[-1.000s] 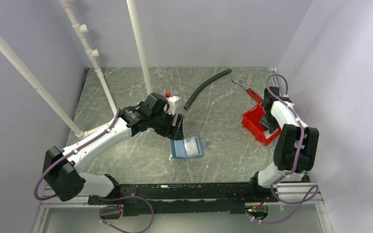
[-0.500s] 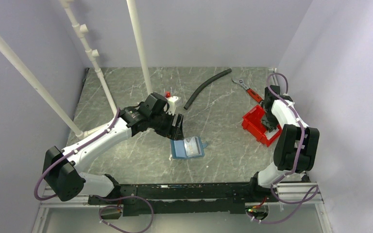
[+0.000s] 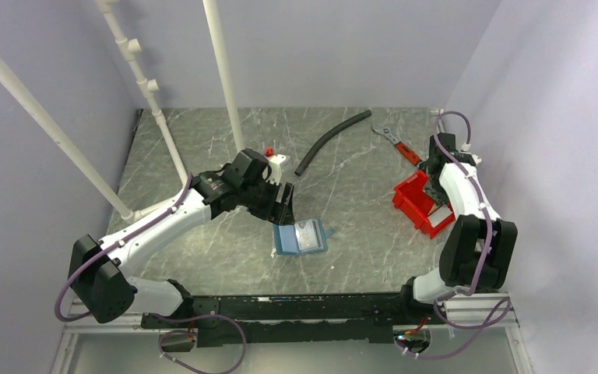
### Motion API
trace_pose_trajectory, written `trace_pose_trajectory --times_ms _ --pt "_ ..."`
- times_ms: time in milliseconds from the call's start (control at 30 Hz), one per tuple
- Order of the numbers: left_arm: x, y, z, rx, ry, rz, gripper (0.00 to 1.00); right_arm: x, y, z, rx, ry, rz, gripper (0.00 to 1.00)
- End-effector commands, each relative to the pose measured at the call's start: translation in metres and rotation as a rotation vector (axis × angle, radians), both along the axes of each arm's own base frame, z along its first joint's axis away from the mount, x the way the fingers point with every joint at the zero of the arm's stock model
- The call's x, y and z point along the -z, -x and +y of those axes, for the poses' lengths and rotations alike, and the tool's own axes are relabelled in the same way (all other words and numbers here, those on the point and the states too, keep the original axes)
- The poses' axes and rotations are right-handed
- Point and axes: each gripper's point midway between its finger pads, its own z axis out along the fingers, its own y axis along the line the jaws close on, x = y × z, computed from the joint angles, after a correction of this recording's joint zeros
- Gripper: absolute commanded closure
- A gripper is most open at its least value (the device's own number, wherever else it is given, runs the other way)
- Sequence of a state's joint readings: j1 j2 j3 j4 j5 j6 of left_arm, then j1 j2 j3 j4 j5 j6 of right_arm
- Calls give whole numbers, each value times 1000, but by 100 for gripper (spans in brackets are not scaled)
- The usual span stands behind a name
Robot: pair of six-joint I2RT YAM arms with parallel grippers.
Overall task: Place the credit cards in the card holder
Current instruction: Pick up the credit card from the storage box, then insert the credit card into the card holder.
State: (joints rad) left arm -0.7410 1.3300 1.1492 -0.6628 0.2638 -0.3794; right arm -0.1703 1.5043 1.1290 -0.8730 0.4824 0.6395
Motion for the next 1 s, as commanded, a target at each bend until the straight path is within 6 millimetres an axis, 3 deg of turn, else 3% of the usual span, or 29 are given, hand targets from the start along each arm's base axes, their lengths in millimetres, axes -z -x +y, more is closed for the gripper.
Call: trace_pose_trajectory --times_ms 0,133,233,333,433,533,667,833,967 --pt "-12 -1 0 14 32 -46 22 -37 -11 -12 18 77 -153 100" --pt "-12 -3 1 7 43 -37 22 -63 -22 -3 -78 66 -302 100" --pt "-13 -7 2 -6 66 -15 22 -95 -38 30 -337 -12 -465 100" --pt "-17 -12 4 -19 138 46 22 -133 -50 114 -773 -246 -729 100" --pt "-25 -19 7 -39 283 143 22 -149 -37 206 -1046 -588 -853 100" --pt "-27 -19 6 -43 414 253 23 -132 -15 290 -1206 -733 -772 100" --pt "-14 -21 0 -70 463 311 30 -74 7 341 -1192 -943 -579 100" --pt "12 -29 -11 -96 498 371 51 -25 30 355 -1235 -1042 -432 100" --pt "54 -29 -29 -110 420 466 70 -11 47 359 -1258 -1117 -415 100"
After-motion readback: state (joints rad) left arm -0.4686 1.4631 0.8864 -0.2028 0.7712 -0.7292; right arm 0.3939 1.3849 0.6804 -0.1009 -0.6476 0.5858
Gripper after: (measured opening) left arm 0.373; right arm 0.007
